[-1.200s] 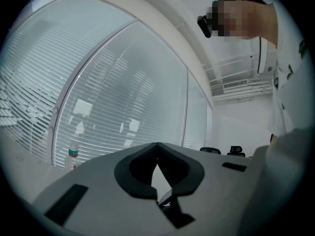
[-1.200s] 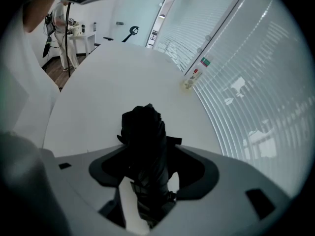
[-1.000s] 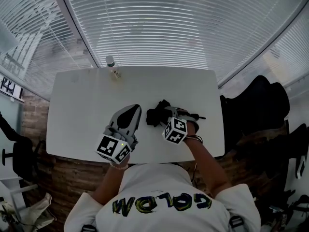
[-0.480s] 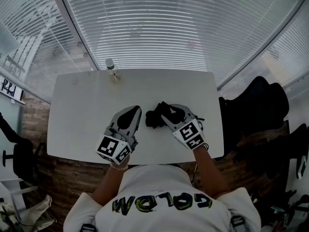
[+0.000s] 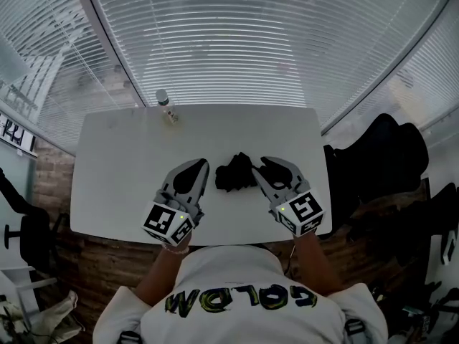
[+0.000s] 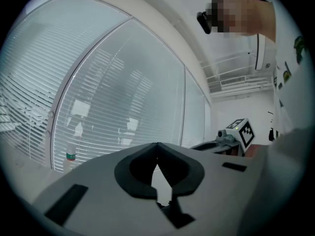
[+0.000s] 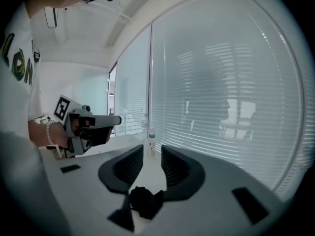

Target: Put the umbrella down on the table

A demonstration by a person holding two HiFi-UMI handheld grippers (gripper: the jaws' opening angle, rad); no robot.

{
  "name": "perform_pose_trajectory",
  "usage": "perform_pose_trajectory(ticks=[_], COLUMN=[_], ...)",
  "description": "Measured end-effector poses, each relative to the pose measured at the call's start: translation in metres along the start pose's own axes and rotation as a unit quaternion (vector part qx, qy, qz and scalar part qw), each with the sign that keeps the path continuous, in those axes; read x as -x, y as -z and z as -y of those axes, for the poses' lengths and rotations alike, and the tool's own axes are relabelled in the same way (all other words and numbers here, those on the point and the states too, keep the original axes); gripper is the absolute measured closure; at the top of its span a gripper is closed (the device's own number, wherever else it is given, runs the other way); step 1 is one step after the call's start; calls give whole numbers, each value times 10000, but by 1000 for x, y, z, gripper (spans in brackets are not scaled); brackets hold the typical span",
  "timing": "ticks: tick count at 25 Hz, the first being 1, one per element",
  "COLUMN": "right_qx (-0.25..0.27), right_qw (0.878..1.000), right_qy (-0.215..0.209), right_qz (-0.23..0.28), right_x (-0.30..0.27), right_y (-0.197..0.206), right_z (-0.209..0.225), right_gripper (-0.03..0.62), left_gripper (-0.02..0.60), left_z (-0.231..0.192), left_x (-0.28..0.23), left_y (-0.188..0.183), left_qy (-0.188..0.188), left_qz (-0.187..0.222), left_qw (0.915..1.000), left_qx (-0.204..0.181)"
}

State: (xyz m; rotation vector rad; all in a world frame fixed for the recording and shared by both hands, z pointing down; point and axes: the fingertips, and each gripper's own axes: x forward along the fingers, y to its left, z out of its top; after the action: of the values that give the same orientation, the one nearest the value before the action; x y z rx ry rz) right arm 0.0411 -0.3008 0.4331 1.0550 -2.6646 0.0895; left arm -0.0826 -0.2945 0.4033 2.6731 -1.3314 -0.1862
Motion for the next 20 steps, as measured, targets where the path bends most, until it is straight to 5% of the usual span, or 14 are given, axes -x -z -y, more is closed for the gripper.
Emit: perform_pose_trajectory(ticks=[9, 20], right_qx=[-248, -255], right_qw=[9977, 9967], right_qy=[324, 546], right_qz=[550, 538], right_x=[29, 34], right_y=[-30, -24], right_z=[7, 13], right_gripper=[514, 534], left_gripper=[571, 571], left_z=[3, 0], left_x=[2, 0], left_y=[-6, -3], left_qy=[-2, -3], left_qz=[14, 49], left_qw=[10000, 10000], left_qx=[-75, -68])
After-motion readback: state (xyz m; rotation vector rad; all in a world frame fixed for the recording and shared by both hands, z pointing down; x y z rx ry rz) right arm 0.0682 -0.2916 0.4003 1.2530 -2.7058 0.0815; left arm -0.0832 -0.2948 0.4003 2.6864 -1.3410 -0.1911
